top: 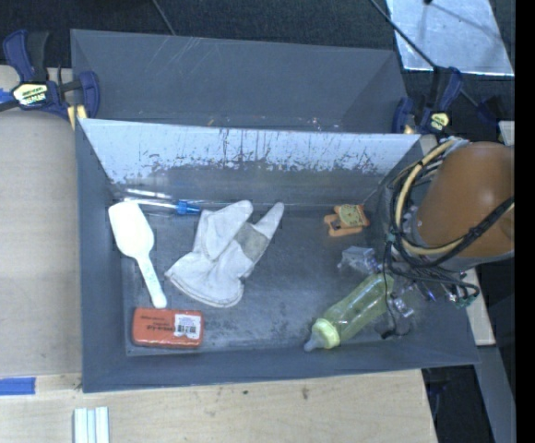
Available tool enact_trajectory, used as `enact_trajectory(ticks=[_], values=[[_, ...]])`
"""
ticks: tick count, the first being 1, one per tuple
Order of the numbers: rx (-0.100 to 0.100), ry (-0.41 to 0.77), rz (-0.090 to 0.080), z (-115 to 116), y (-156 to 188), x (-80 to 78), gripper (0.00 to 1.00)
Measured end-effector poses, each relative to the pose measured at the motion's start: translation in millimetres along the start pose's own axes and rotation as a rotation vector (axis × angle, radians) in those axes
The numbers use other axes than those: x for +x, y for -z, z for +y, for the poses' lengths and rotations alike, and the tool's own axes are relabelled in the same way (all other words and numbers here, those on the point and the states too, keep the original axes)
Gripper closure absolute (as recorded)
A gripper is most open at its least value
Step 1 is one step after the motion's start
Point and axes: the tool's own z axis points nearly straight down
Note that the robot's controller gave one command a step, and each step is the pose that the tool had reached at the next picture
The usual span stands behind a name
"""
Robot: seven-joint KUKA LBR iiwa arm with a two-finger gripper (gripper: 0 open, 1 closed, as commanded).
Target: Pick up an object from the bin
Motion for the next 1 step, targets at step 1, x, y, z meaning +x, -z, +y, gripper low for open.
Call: enact_trajectory(ticks=[1], values=[[-0.003, 0.128, 0.002, -3.4, -59.4, -7.9, 0.0]])
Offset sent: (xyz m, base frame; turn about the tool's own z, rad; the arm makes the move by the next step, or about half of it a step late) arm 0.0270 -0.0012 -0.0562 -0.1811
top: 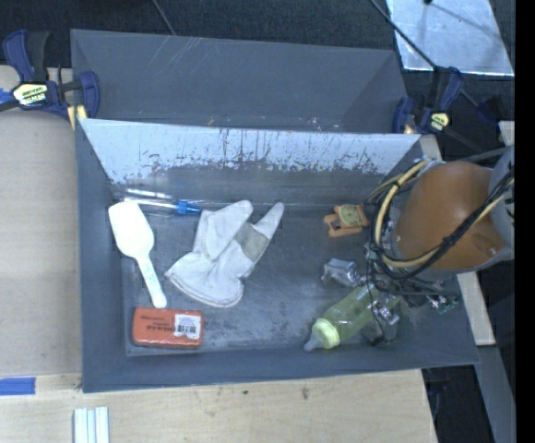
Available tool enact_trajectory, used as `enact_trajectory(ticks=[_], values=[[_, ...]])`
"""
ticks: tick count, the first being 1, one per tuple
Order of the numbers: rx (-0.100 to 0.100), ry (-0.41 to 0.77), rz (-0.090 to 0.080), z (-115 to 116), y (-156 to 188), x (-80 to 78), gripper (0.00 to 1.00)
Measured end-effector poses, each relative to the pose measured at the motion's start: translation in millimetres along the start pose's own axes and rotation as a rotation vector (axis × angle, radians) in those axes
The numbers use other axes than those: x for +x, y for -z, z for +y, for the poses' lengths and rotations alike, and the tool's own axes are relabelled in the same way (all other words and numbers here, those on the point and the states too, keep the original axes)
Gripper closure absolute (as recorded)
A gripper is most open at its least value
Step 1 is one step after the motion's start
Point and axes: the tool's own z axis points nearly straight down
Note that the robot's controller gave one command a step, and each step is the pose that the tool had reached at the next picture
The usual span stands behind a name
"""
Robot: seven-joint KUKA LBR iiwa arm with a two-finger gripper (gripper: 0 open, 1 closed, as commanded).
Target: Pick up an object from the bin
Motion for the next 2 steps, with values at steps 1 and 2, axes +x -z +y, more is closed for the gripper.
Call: enact_trajectory(ticks=[1, 2], values=[[0.004, 0.052, -0.004, -11.0, 3.1, -15.4, 1.0], [0.004, 0.053, -0.004, -11.1, 3.1, -15.4, 1.0]])
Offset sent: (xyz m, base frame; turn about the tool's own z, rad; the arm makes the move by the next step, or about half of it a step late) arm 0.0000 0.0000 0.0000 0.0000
